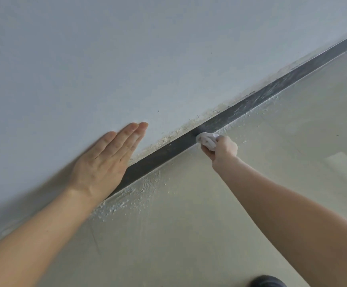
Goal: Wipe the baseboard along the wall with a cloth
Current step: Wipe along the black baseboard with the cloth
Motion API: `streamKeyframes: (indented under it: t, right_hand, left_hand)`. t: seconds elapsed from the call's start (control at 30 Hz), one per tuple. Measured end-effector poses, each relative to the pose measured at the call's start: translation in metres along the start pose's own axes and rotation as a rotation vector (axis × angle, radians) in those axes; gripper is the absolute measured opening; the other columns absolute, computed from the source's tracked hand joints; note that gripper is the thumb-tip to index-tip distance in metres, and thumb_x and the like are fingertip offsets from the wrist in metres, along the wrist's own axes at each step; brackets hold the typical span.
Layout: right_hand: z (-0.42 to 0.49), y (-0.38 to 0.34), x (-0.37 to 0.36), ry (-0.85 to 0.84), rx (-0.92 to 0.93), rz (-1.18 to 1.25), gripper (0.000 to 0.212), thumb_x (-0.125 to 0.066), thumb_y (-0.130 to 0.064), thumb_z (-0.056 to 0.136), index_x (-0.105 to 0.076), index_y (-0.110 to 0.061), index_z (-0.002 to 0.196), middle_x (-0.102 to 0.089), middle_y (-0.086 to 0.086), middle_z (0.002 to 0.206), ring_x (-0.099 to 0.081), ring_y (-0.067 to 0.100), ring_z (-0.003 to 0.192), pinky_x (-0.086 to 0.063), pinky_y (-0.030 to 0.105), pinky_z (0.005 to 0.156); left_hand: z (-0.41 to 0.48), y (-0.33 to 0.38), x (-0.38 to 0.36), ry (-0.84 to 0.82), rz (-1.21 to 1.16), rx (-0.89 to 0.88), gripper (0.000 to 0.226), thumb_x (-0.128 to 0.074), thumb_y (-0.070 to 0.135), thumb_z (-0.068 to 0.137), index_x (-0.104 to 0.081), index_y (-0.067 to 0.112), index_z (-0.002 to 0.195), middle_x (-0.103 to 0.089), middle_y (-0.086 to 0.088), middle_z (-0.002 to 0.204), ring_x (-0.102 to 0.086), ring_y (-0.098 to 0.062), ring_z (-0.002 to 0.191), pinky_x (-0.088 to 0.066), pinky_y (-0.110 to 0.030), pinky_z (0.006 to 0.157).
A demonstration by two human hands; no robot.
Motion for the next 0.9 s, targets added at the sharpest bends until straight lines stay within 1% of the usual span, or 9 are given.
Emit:
streamKeyframes:
  t: [0.07, 0.13, 0.23, 0.33, 0.5, 0.57, 0.63, 0.83, 0.9]
  right_hand:
    - [-0.003, 0.004, 0.006, 0.035, -0.026, -0.029, 0.02, -0.043, -0.011, 0.092, -0.057, -0.004, 0.104, -0.057, 0.01, 0.084, -0.056, 0.02, 0.066, -0.057, 0.032, 0.066]
    - [-0.02, 0.026, -0.004, -0.078, -0.12, -0.203, 0.016, -0.041, -0.012, 0.094, -0.056, -0.007, 0.091, -0.058, 0.013, 0.086, -0.056, 0.021, 0.064, -0.054, 0.03, 0.057]
    - [-0.062, 0.091, -0.039, -0.414, -0.36, -0.3, 0.018, -0.041, -0.007, 0.093, -0.054, -0.003, 0.105, -0.061, 0.018, 0.091, -0.061, 0.024, 0.067, -0.056, 0.031, 0.057]
    - [-0.092, 0.119, -0.064, -0.55, -0.463, -0.21, 0.02, -0.04, -0.002, 0.094, -0.054, 0.004, 0.106, -0.062, 0.02, 0.089, -0.063, 0.026, 0.071, -0.058, 0.034, 0.063]
    - [-0.066, 0.064, -0.07, -0.441, -0.27, -0.151, 0.012, -0.037, -0.001, 0.096, -0.048, -0.005, 0.098, -0.05, 0.009, 0.084, -0.057, 0.02, 0.07, -0.058, 0.025, 0.051]
    - [-0.053, 0.035, -0.059, -0.387, -0.201, -0.197, 0.017, -0.038, 0.003, 0.095, -0.046, -0.003, 0.081, -0.052, 0.009, 0.08, -0.057, 0.018, 0.068, -0.059, 0.027, 0.061]
    - [-0.044, 0.011, -0.046, -0.319, -0.154, -0.195, 0.022, -0.036, 0.007, 0.093, -0.048, -0.001, 0.076, -0.056, 0.013, 0.077, -0.059, 0.019, 0.064, -0.059, 0.032, 0.072]
    - [-0.027, -0.004, -0.011, -0.145, -0.112, 0.176, 0.018, -0.039, 0.003, 0.094, -0.056, 0.004, 0.088, -0.059, 0.02, 0.09, -0.059, 0.024, 0.068, -0.057, 0.035, 0.073]
    - [-0.031, 0.017, -0.007, -0.14, -0.169, 0.124, 0.018, -0.036, -0.005, 0.097, -0.053, -0.002, 0.092, -0.057, 0.018, 0.086, -0.056, 0.025, 0.064, -0.055, 0.033, 0.067]
  left_hand:
    - [0.0, 0.0, -0.001, -0.005, 0.005, -0.003, 0.079, -0.053, 0.028, 0.082, -0.019, 0.01, 0.151, -0.005, -0.001, 0.159, -0.001, -0.017, 0.145, 0.006, -0.035, 0.117]
    - [0.0, 0.001, -0.001, -0.014, 0.017, -0.012, 0.078, -0.052, 0.026, 0.082, -0.02, 0.01, 0.151, -0.006, 0.0, 0.159, -0.003, -0.017, 0.144, 0.007, -0.035, 0.118]
    - [0.0, 0.002, -0.001, -0.016, 0.036, -0.025, 0.076, -0.051, 0.027, 0.083, -0.02, 0.01, 0.151, -0.006, 0.0, 0.159, -0.003, -0.017, 0.144, 0.007, -0.035, 0.117]
    - [-0.001, 0.002, 0.0, -0.027, 0.055, -0.033, 0.078, -0.051, 0.028, 0.083, -0.018, 0.01, 0.151, -0.004, 0.0, 0.159, -0.002, -0.016, 0.145, 0.006, -0.036, 0.116]
    - [-0.002, 0.005, 0.002, -0.037, 0.061, -0.032, 0.08, -0.048, 0.021, 0.08, -0.016, 0.009, 0.152, 0.0, -0.001, 0.159, 0.003, -0.017, 0.145, 0.009, -0.037, 0.116]
    - [-0.003, 0.005, 0.0, -0.03, 0.059, -0.036, 0.08, -0.049, 0.022, 0.081, -0.015, 0.009, 0.152, 0.002, -0.001, 0.159, 0.007, -0.018, 0.146, 0.011, -0.037, 0.116]
    - [-0.003, 0.004, -0.002, -0.023, 0.051, -0.028, 0.079, -0.05, 0.023, 0.082, -0.015, 0.01, 0.152, 0.001, 0.0, 0.159, 0.006, -0.018, 0.146, 0.012, -0.037, 0.117]
    - [-0.002, 0.006, -0.003, -0.025, 0.039, -0.011, 0.079, -0.048, 0.022, 0.081, -0.015, 0.012, 0.152, 0.0, 0.001, 0.159, 0.007, -0.017, 0.146, 0.013, -0.037, 0.117]
    - [-0.002, 0.007, -0.002, -0.033, 0.044, -0.01, 0.078, -0.046, 0.02, 0.081, -0.014, 0.012, 0.152, 0.001, 0.001, 0.159, 0.01, -0.017, 0.145, 0.015, -0.037, 0.116]
Point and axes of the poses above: each hand's wrist, its own z-axis towards the middle knuckle, its own x-axis out of the back of the hand, y = z × x, the point moved 7 cm from there along z, towards the middle knuckle
